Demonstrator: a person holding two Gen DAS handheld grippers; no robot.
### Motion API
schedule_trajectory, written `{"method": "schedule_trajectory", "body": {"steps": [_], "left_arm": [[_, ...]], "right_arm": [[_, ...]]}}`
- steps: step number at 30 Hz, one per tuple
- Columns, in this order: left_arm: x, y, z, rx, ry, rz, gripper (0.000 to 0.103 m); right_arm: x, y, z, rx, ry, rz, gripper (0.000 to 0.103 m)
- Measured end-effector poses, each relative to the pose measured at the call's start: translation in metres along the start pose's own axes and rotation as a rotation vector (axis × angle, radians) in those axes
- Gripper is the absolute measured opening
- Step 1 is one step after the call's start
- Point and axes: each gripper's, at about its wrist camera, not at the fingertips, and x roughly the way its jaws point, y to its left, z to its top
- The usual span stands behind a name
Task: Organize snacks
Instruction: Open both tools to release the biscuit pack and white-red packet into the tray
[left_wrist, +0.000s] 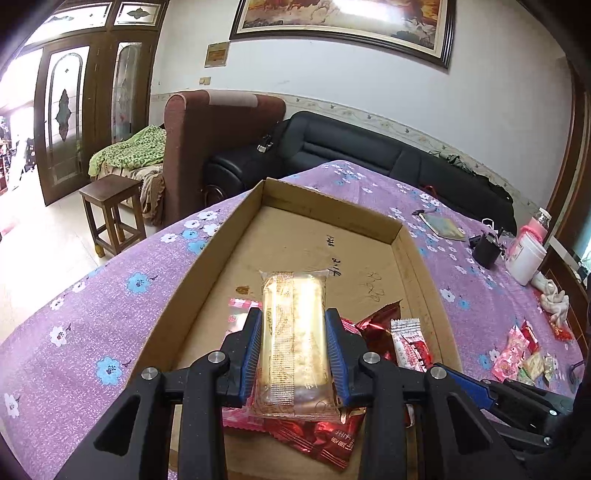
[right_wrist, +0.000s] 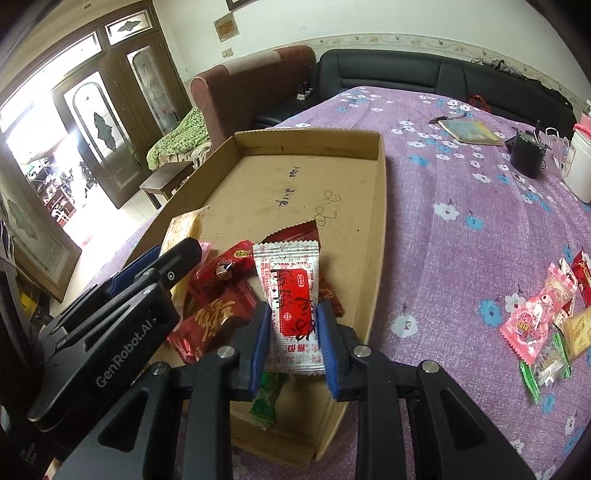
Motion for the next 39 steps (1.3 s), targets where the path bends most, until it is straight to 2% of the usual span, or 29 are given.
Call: {"method": "schedule_trajectory", "body": {"steps": [5,13,24,30,36,39], "left_arm": [[-0.002,0.001,0.0,0.001,-0.01,-0.006,0.038],[-0.015,-0.001,0.001,0.015,-0.079,0.011,0.054],[-0.018,-0.001,0.002,0.015,-0.096,0.007,0.054],[-0.02,-0.004,0.001,0.024,-0.1,0.015,0.054],[-0.022,-0.009,0.0,0.046,-0.112,0.009,0.054],[-0.019,-0.016,-0.001,0.073,-0.096,-0.005,0.066]], "right_arm": [[-0.004,0.001,-0.002,-0.002,-0.012,0.002,0.028],[-0.014,-0.003,0.001,0.01,-0.034,0.006,0.03],[-0.057,-0.022,0.005,0.041,-0.066,0.021,0.03],[-0.084,-0.06,-0.004,0.099,-0.079,0.007,0.032],[-0.113,-0.129,-0.019,0.215,-0.115,-0.047,0.034],[-0.119,-0.17,-0.028,0.333,-0.148,-0.051,0.035]]}}
